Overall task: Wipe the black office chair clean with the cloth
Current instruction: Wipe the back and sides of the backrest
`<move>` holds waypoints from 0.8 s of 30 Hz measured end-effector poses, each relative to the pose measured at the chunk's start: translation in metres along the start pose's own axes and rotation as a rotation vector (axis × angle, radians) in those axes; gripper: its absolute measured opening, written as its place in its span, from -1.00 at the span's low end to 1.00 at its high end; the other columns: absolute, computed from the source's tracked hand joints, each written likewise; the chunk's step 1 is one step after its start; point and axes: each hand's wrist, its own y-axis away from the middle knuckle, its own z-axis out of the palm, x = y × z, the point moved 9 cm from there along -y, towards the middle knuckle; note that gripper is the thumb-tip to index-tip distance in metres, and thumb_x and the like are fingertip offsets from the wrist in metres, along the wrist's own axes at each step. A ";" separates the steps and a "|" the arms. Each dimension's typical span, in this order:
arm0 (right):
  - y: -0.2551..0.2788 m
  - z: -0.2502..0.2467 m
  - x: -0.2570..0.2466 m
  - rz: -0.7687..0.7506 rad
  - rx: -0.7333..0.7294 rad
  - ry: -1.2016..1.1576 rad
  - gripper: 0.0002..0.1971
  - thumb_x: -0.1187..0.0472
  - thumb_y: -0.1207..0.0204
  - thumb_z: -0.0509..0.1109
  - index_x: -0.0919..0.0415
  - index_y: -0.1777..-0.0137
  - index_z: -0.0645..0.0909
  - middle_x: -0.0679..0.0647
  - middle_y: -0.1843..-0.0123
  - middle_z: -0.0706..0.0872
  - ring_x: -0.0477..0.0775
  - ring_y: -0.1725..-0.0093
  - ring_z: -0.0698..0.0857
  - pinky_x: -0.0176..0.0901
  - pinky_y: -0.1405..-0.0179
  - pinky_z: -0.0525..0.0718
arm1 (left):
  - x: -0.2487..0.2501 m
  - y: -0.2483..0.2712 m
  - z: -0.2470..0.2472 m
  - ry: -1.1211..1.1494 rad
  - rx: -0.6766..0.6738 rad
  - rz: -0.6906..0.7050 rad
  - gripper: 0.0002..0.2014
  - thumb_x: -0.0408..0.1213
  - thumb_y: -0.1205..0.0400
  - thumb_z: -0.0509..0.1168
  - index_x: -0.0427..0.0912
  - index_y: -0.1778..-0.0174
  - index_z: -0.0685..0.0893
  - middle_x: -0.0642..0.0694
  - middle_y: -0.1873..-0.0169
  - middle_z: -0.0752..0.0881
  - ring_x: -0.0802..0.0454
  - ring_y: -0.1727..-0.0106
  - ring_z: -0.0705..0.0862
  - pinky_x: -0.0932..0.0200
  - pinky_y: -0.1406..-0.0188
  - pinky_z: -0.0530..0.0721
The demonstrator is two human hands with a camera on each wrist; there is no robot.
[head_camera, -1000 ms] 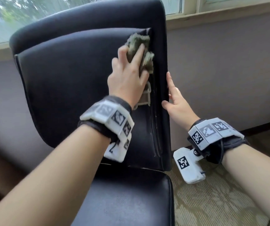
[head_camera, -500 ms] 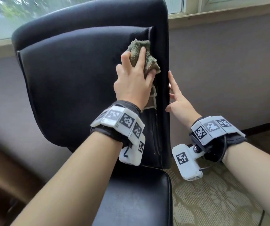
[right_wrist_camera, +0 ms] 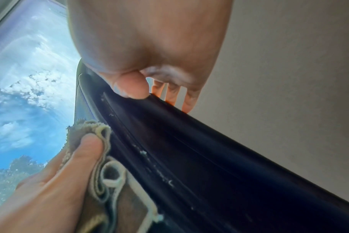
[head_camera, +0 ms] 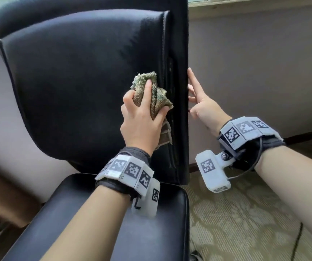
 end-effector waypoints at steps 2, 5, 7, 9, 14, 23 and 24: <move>-0.001 0.000 -0.002 0.010 -0.020 0.014 0.11 0.78 -0.22 -0.04 -0.24 -0.62 -0.13 0.04 -0.64 0.14 0.08 -0.50 0.39 -0.14 0.06 0.50 | 0.006 -0.019 -0.012 -0.003 0.032 0.016 -0.37 0.14 -0.63 0.16 0.25 -0.61 0.09 -0.06 -0.43 0.19 0.01 -0.33 0.31 0.16 0.22 0.45; 0.002 0.001 -0.002 0.015 -0.012 0.001 0.08 0.78 -0.25 -0.04 -0.22 -0.61 -0.13 -0.20 -0.52 0.30 0.15 -0.37 0.47 -0.26 0.29 0.48 | 0.021 -0.055 -0.029 0.029 0.058 0.009 -0.39 0.15 -0.65 0.12 0.26 -0.61 0.07 -0.06 -0.45 0.17 -0.02 -0.32 0.32 0.16 0.16 0.42; 0.005 0.003 -0.002 -0.011 -0.007 0.015 0.07 0.75 -0.29 0.01 -0.27 -0.60 -0.14 -0.32 -0.40 0.38 0.23 -0.30 0.45 -0.20 0.20 0.54 | 0.029 -0.069 -0.033 0.048 0.057 -0.016 -0.39 0.17 -0.64 0.11 0.27 -0.61 0.06 -0.06 -0.45 0.16 -0.03 -0.31 0.33 0.14 0.15 0.41; 0.004 0.004 -0.001 -0.042 0.000 0.067 0.07 0.70 -0.29 0.07 -0.30 -0.59 -0.16 -0.14 -0.56 0.28 0.09 -0.31 0.51 -0.13 0.01 0.58 | 0.033 -0.067 -0.030 0.041 0.044 -0.025 -0.39 0.18 -0.65 0.10 0.26 -0.61 0.07 -0.06 -0.46 0.16 -0.05 -0.30 0.34 0.12 0.17 0.42; 0.004 0.003 0.002 -0.067 -0.011 0.112 0.05 0.69 -0.34 0.09 -0.27 -0.60 -0.21 -0.06 -0.61 0.19 -0.25 -0.42 0.40 -0.17 -0.31 0.56 | 0.024 -0.039 -0.015 -0.028 0.013 0.025 -0.41 0.16 -0.65 0.11 0.26 -0.60 0.11 -0.06 -0.45 0.19 -0.04 -0.30 0.34 0.14 0.25 0.45; 0.005 0.002 0.001 -0.065 0.013 0.052 0.08 0.75 -0.30 0.05 -0.27 -0.60 -0.16 -0.12 -0.60 0.19 -0.52 -0.11 0.53 -0.29 0.27 0.62 | 0.003 0.025 0.024 -0.053 -0.071 -0.052 -0.38 0.05 -0.65 0.20 0.30 -0.60 0.08 -0.06 -0.47 0.19 -0.06 -0.25 0.32 0.13 0.29 0.50; 0.005 0.003 0.000 -0.067 0.010 0.056 0.09 0.74 -0.29 0.05 -0.27 -0.60 -0.17 -0.10 -0.63 0.15 -0.41 -0.29 0.48 -0.34 0.22 0.63 | 0.000 0.035 0.030 -0.046 -0.072 -0.037 -0.37 0.02 -0.63 0.25 0.29 -0.59 0.13 -0.06 -0.44 0.20 -0.08 -0.23 0.34 0.13 0.34 0.50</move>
